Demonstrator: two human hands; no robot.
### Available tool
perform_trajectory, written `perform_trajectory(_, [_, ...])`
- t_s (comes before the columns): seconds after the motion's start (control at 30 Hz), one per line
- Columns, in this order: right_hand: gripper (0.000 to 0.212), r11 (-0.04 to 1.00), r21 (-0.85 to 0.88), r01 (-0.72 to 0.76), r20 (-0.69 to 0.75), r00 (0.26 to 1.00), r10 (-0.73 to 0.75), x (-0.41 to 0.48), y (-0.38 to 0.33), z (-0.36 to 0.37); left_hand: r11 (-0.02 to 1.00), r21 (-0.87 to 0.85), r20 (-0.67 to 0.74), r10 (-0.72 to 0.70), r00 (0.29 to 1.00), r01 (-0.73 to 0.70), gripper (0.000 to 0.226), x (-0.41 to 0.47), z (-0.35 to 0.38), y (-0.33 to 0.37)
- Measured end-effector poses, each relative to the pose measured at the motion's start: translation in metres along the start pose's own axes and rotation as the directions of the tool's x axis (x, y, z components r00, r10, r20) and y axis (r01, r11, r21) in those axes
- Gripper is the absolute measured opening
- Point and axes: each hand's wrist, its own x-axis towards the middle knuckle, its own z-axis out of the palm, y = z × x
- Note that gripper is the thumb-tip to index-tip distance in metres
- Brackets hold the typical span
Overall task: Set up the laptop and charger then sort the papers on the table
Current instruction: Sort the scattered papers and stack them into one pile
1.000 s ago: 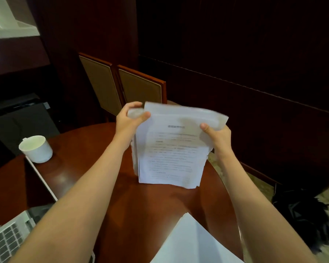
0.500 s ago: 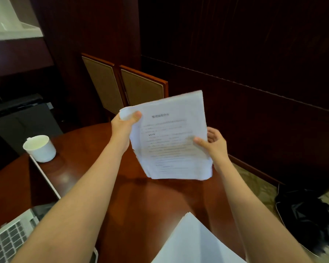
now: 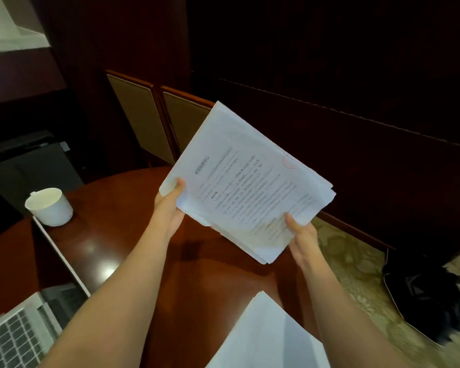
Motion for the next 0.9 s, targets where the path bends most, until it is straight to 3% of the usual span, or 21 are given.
perform_trajectory(0.07, [0.024, 0.993, -0.113, 0.037, -0.148, 0.988, -0.054, 0.003, -0.010, -0.003, 0.930, 0.366, -0.053, -0.007, 0.999, 0.026, 0.036, 0.002, -0.008, 0.001])
perform_trajectory(0.13, [0.027, 0.964, -0.258, 0.068, -0.194, 0.973, -0.121, 0.006, -0.015, -0.011, 0.685, 0.728, 0.004, -0.024, 1.000, 0.013, 0.036, 0.007, -0.014, 0.003])
perform_trajectory(0.17, [0.025, 0.944, -0.319, 0.085, -0.183, 0.972, -0.150, 0.006, -0.016, -0.013, 0.605, 0.796, 0.020, -0.030, 0.999, 0.002, 0.037, 0.009, -0.012, 0.003])
perform_trajectory(0.2, [0.022, 0.926, -0.364, 0.097, -0.169, 0.971, -0.168, 0.007, -0.015, -0.013, 0.583, 0.813, 0.029, -0.017, 0.999, -0.014, 0.039, 0.011, -0.009, 0.002])
perform_trajectory(0.3, [0.017, 0.915, -0.387, 0.114, -0.166, 0.968, -0.190, 0.007, -0.012, -0.012, 0.702, 0.711, -0.001, 0.061, 0.998, -0.043, 0.041, 0.010, 0.007, -0.005])
perform_trajectory(0.4, [0.019, 0.906, -0.392, 0.159, -0.115, 0.969, -0.220, 0.010, -0.017, -0.012, 0.747, 0.661, 0.019, 0.071, 0.997, -0.066, 0.042, 0.010, 0.010, -0.007])
perform_trajectory(0.63, [0.040, 0.889, -0.424, 0.171, 0.002, 0.982, -0.187, 0.012, -0.020, -0.018, 0.669, 0.731, 0.125, 0.059, 0.990, -0.132, 0.034, 0.015, -0.006, -0.007])
perform_trajectory(0.9, [0.030, 0.890, -0.447, 0.088, -0.003, 0.995, -0.100, 0.021, -0.017, -0.019, 0.722, 0.690, 0.038, 0.044, 0.998, -0.058, 0.036, 0.022, -0.008, -0.014])
